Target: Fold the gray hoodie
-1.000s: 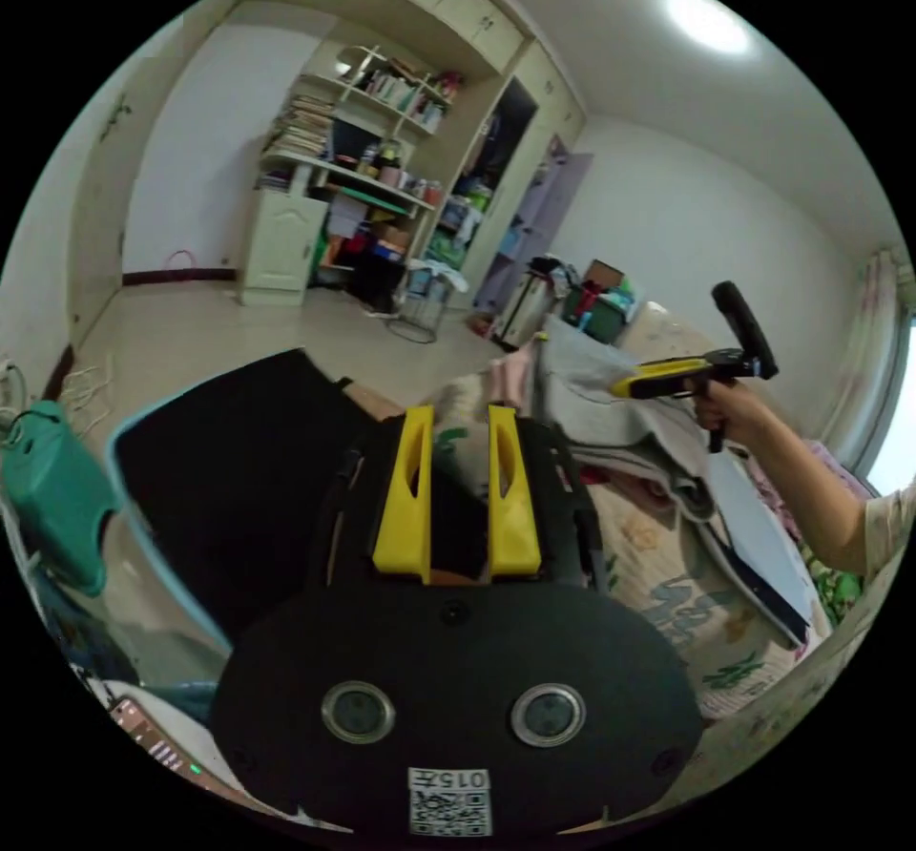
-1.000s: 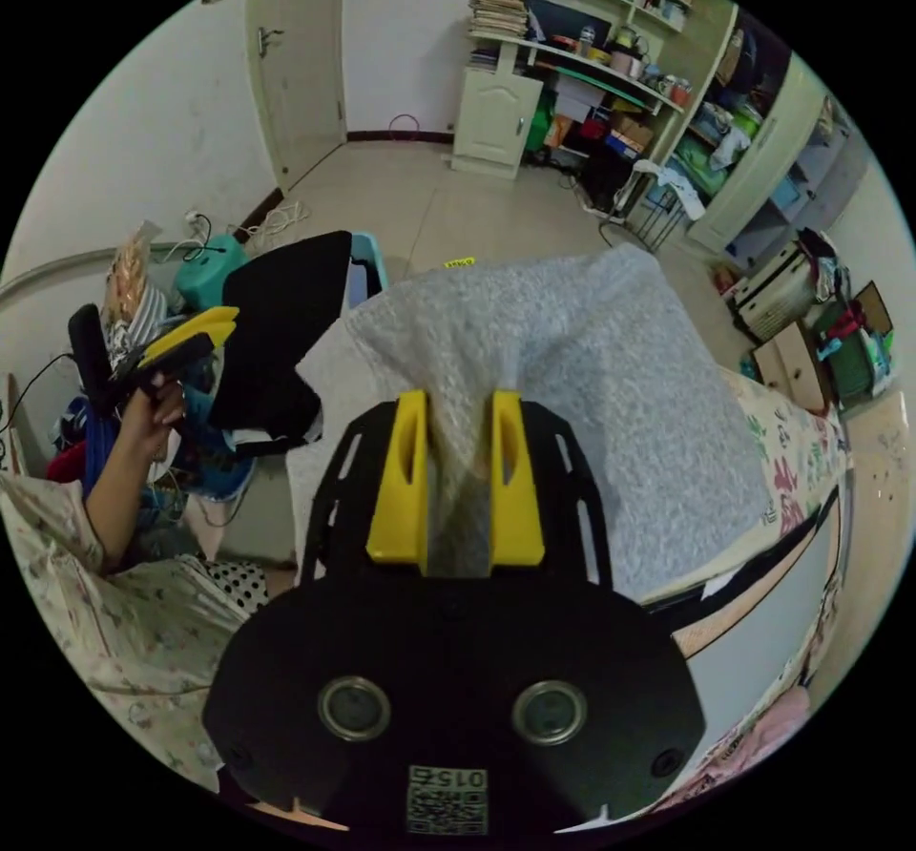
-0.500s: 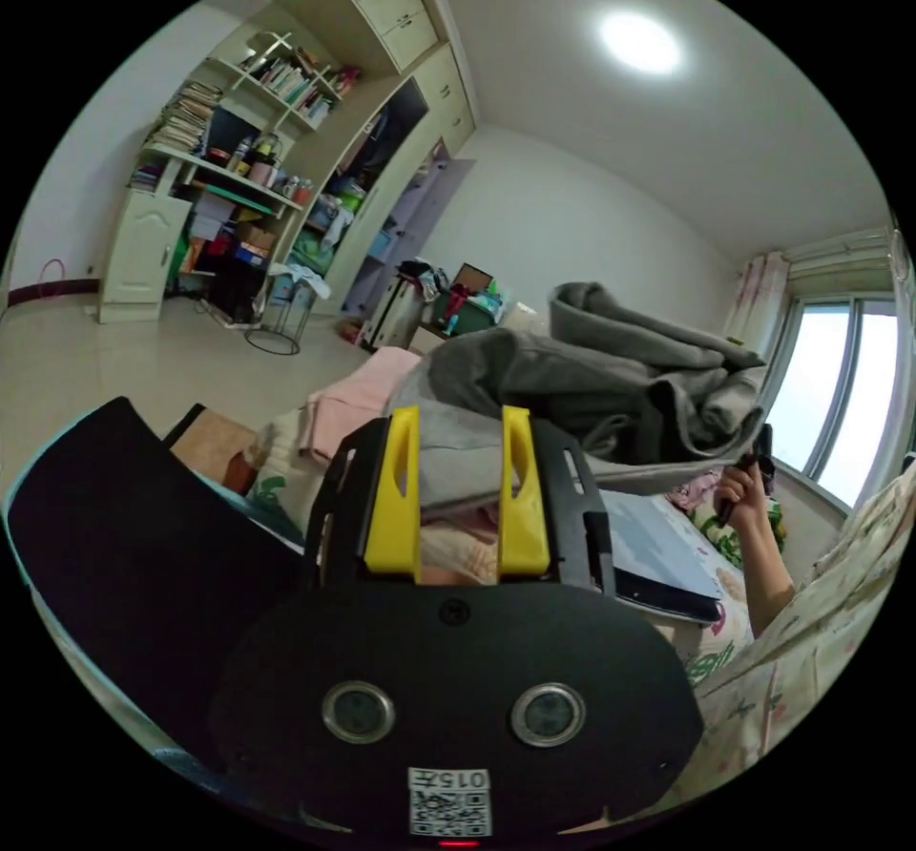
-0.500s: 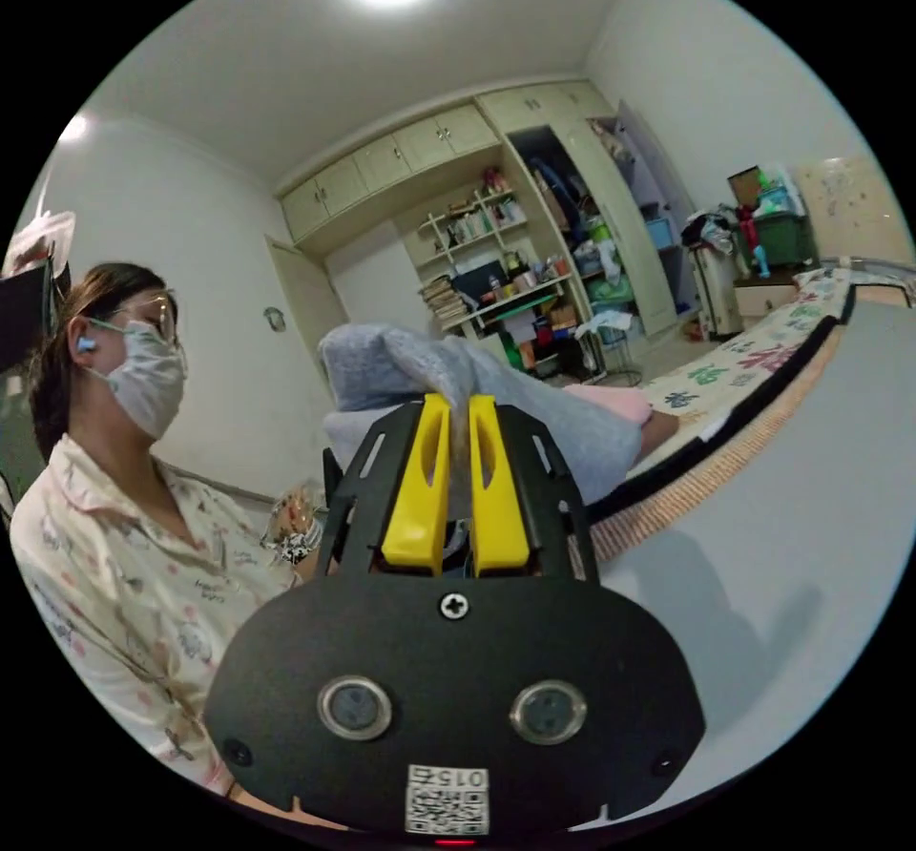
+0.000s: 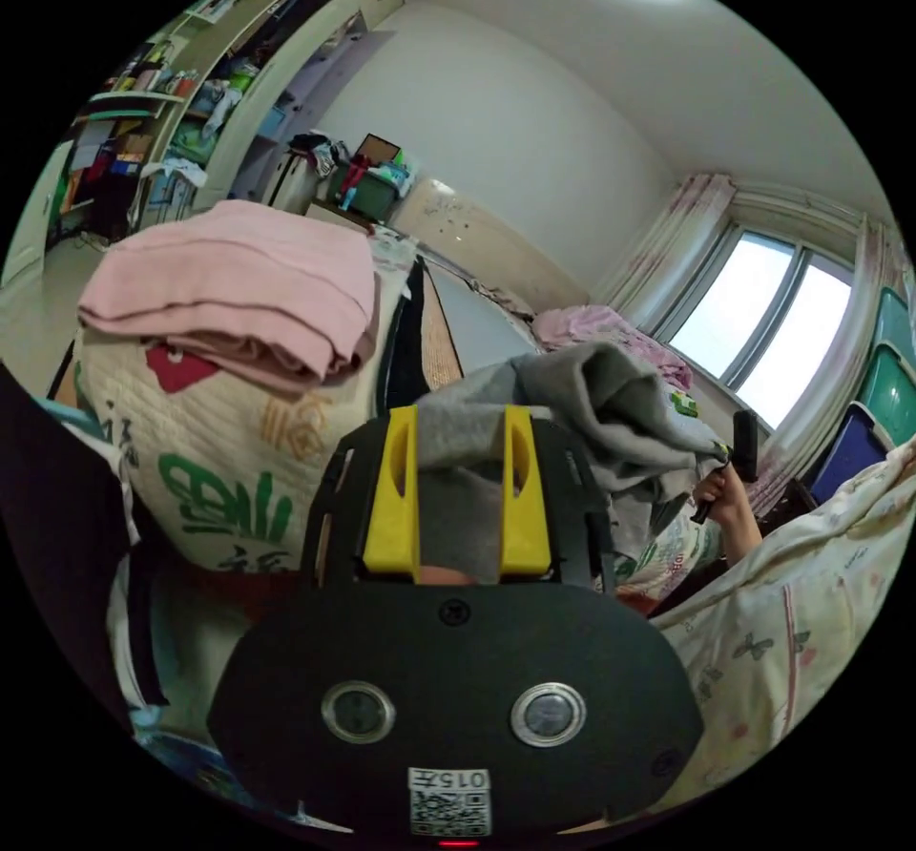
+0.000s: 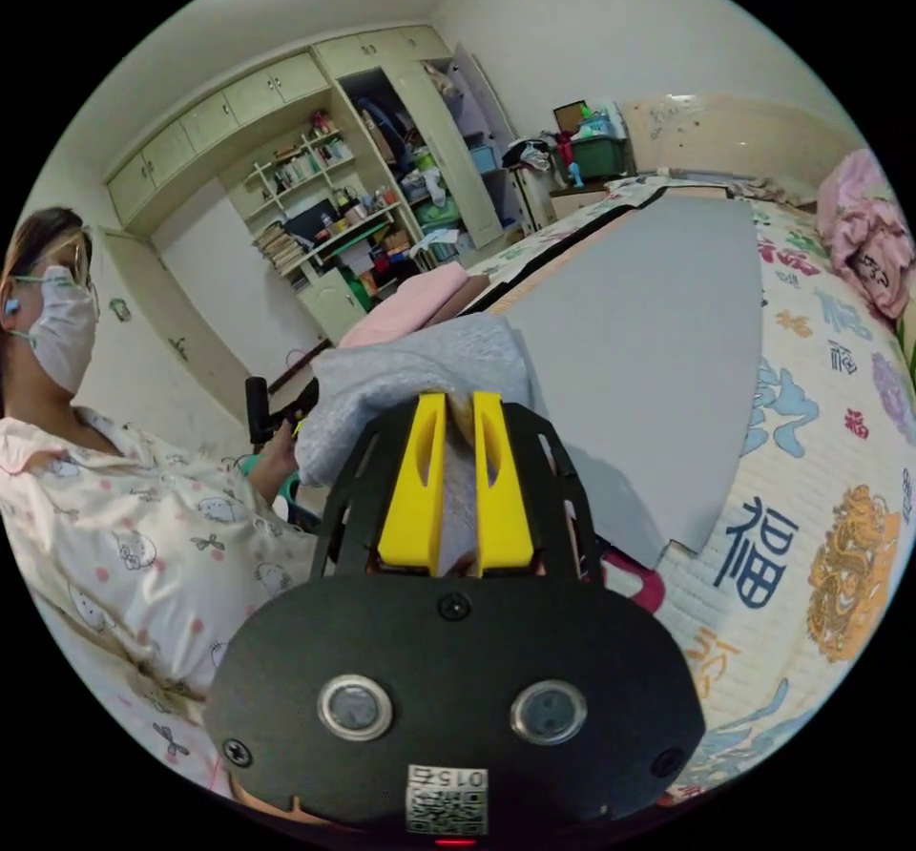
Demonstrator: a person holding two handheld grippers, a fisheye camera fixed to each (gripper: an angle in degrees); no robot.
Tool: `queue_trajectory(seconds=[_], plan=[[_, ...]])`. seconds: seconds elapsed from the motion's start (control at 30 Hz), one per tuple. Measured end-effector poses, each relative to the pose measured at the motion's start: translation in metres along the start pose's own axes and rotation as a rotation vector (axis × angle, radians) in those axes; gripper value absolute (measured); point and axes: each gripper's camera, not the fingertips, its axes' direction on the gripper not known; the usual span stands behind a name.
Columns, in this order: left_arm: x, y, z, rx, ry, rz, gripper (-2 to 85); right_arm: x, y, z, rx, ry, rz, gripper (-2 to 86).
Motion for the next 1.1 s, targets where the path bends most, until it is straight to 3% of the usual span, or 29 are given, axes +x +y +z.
queue_trajectory(seconds=[0.1,0.23,0.33,0.4,0.47,0.83,1.1], plan=[[0.019,0.02,0.007,-0.033,-0.077,-0.016,12.6,-0.023,-0.018,0.003,-0.058,-0.021,-0.03,5.2],[0.041,0.045,0.0,0.07,-0.1,-0.056,11.9,-0.045,-0.03,-0.012,-0.118,-0.08,-0.037,5.3],[0.022,0.067,0.021,0.022,0.049,-0.216,12.9,-0.066,-0.035,-0.015,-0.118,-0.08,-0.037,5.2],[0.005,0.093,0.026,0.185,0.217,-0.32,13.3,-0.079,-0.036,-0.016,-0.116,-0.079,-0.042,5.0],[-0.004,0.094,0.036,0.26,0.246,-0.353,13.3,-0.093,-0.037,-0.019,-0.124,-0.099,-0.042,4.9],[0.045,0.056,0.073,0.324,0.218,-0.219,5.0,-0.183,-0.053,-0.059,-0.284,0.003,-0.174,5.5],[0.041,0.065,0.076,0.29,0.25,-0.208,4.5,-0.239,-0.058,-0.099,-0.143,-0.13,-0.221,5.6]])
